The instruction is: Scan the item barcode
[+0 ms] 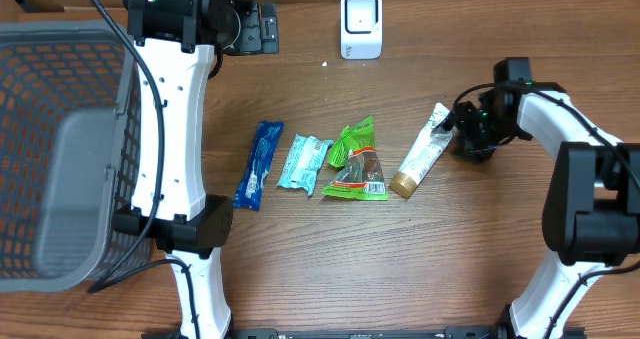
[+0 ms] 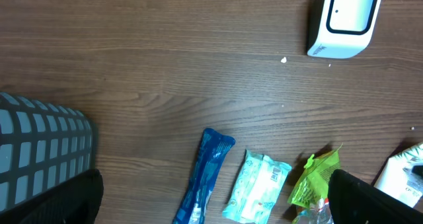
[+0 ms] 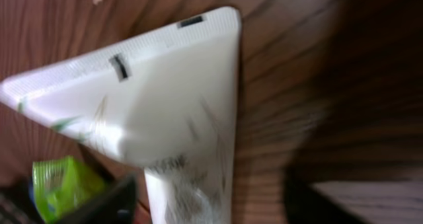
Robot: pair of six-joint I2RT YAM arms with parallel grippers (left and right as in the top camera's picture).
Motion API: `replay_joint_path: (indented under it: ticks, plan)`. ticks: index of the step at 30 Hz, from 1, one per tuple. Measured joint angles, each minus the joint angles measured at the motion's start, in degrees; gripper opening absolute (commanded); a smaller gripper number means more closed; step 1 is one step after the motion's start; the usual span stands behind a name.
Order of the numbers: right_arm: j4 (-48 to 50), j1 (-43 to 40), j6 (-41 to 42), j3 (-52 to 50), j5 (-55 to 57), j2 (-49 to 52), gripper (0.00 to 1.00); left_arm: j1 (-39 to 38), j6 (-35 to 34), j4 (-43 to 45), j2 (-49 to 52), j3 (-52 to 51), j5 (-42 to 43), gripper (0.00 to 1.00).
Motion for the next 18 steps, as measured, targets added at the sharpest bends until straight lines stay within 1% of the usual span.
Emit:
replay_joint_path:
  ticks: [2, 4, 7, 8, 11, 15, 18]
  plan:
    - [-0.79, -0.52, -2.84, 0.00, 1.42, -0.94, 0.90, 0.00, 0.00, 0.00, 0.00, 0.00, 0.00, 1.00]
    - [-1.05, -0.87, -5.99, -0.02, 2.36, -1.84, 0.91, 0.00, -0.02, 0.00, 0.00, 0.00, 0.00, 1.00]
    - [-0.35, -1.16, -13.49, 0.00, 3.23, -3.89, 0.91, 0.00, 0.00, 0.00, 0.00, 0.00, 0.00, 1.00]
    - [0.74, -1.14, -16.39, 0.00, 3.41, -4.68, 0.92, 0.00, -0.02, 0.00, 0.00, 0.00, -0.02, 1.00]
    - [5.44, -0.61, -24.28, 0.15, 4.04, -6.16, 1.00, 0.00, -0.02, 0.00, 0.00, 0.00, 0.00, 1.00]
    - [13.16, 1.51, -32.79, 0.37, 5.51, -6.25, 1.00, 0.00, 0.00, 0.02, 0.00, 0.00, 0.00, 1.00]
    - [16.31, 3.41, -37.35, 0.37, 5.92, -6.08, 0.99, 0.00, 0.00, -0.02, 0.00, 0.00, 0.00, 1.00]
